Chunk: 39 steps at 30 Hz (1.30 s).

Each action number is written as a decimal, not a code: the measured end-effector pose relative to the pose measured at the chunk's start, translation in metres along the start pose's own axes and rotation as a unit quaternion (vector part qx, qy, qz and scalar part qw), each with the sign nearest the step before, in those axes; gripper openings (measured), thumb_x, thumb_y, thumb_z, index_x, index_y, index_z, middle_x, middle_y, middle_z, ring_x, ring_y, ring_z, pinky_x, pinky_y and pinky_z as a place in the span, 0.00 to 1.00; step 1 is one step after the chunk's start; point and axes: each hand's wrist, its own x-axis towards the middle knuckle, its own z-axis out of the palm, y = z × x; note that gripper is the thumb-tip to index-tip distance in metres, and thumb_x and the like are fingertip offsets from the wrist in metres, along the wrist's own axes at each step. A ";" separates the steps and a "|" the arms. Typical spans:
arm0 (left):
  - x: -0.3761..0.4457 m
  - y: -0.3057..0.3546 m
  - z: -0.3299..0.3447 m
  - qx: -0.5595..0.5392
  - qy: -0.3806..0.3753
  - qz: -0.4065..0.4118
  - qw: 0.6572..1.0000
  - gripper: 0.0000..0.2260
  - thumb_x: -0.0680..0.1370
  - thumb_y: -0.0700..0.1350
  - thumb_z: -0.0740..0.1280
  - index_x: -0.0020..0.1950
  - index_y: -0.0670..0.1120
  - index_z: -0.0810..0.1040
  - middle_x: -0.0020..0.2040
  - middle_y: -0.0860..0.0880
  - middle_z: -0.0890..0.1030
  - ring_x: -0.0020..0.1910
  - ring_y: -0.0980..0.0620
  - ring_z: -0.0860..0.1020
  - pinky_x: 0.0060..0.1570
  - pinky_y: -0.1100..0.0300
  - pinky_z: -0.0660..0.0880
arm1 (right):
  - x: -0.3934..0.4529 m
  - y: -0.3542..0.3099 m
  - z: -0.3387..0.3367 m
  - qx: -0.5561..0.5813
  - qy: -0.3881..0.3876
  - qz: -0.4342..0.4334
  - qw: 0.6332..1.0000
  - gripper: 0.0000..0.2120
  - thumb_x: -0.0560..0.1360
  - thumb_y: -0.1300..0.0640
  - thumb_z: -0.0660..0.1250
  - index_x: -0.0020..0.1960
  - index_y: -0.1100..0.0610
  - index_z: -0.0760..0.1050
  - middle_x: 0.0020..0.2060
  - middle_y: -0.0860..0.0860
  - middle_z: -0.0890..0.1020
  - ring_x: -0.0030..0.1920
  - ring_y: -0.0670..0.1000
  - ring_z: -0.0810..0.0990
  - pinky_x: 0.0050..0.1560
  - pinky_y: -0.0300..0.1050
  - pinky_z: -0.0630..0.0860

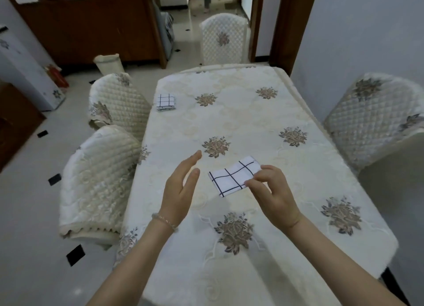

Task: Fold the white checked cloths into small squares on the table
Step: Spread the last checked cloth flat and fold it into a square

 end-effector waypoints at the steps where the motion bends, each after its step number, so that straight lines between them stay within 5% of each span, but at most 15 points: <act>1: 0.005 0.001 -0.011 -0.109 0.020 -0.053 0.992 0.14 0.81 0.44 0.56 0.63 0.47 0.76 0.60 0.51 0.80 0.62 0.54 0.76 0.62 0.60 0.70 | 0.003 -0.016 0.006 0.021 0.011 0.015 1.000 0.08 0.80 0.51 0.61 0.46 0.51 0.75 0.41 0.48 0.72 0.44 0.52 0.70 0.58 0.44 0.68; 5: 0.025 -0.003 -0.073 -0.397 0.055 -0.263 0.878 0.15 0.80 0.44 0.54 0.51 0.42 0.79 0.48 0.43 0.82 0.47 0.46 0.80 0.55 0.52 0.74 | 0.019 -0.063 0.036 -0.026 0.070 -0.021 0.997 0.08 0.76 0.66 0.63 0.55 0.59 0.72 0.46 0.53 0.70 0.46 0.56 0.71 0.64 0.47 0.67; 8: 0.028 -0.010 -0.117 -0.448 0.031 -0.314 0.837 0.16 0.80 0.48 0.53 0.49 0.42 0.79 0.44 0.45 0.82 0.43 0.48 0.79 0.50 0.55 0.75 | 0.033 -0.097 0.050 -0.054 0.083 -0.019 0.995 0.10 0.75 0.69 0.65 0.54 0.60 0.72 0.46 0.54 0.70 0.45 0.57 0.71 0.58 0.55 0.72; 12: 0.023 -0.015 -0.149 -0.448 0.055 -0.346 0.822 0.15 0.79 0.47 0.54 0.45 0.42 0.78 0.38 0.48 0.80 0.36 0.51 0.76 0.41 0.59 0.73 | 0.042 -0.134 0.060 -0.044 0.081 -0.003 0.996 0.10 0.75 0.71 0.65 0.52 0.59 0.72 0.46 0.54 0.69 0.48 0.59 0.71 0.51 0.58 0.75; 23: -0.026 -0.026 -0.228 -0.398 0.155 -0.350 0.834 0.13 0.78 0.44 0.56 0.41 0.42 0.77 0.33 0.48 0.77 0.32 0.52 0.73 0.39 0.60 0.70 | 0.069 -0.200 0.122 0.068 0.057 -0.058 0.994 0.11 0.75 0.69 0.65 0.54 0.58 0.71 0.46 0.52 0.69 0.49 0.58 0.70 0.57 0.52 0.71; 32: -0.049 -0.056 -0.352 -0.410 0.205 -0.313 0.832 0.13 0.78 0.45 0.55 0.42 0.42 0.77 0.34 0.48 0.75 0.31 0.52 0.72 0.37 0.60 0.70 | 0.121 -0.296 0.176 0.091 0.076 -0.134 0.984 0.15 0.70 0.73 0.67 0.53 0.60 0.71 0.45 0.53 0.69 0.46 0.58 0.70 0.60 0.50 0.70; 39: -0.053 -0.103 -0.471 -0.416 0.176 -0.314 0.835 0.14 0.79 0.44 0.54 0.41 0.42 0.77 0.33 0.48 0.76 0.31 0.52 0.72 0.35 0.62 0.71 | 0.162 -0.394 0.249 0.074 0.100 -0.143 0.982 0.15 0.71 0.74 0.67 0.53 0.61 0.72 0.46 0.54 0.69 0.46 0.58 0.71 0.58 0.48 0.71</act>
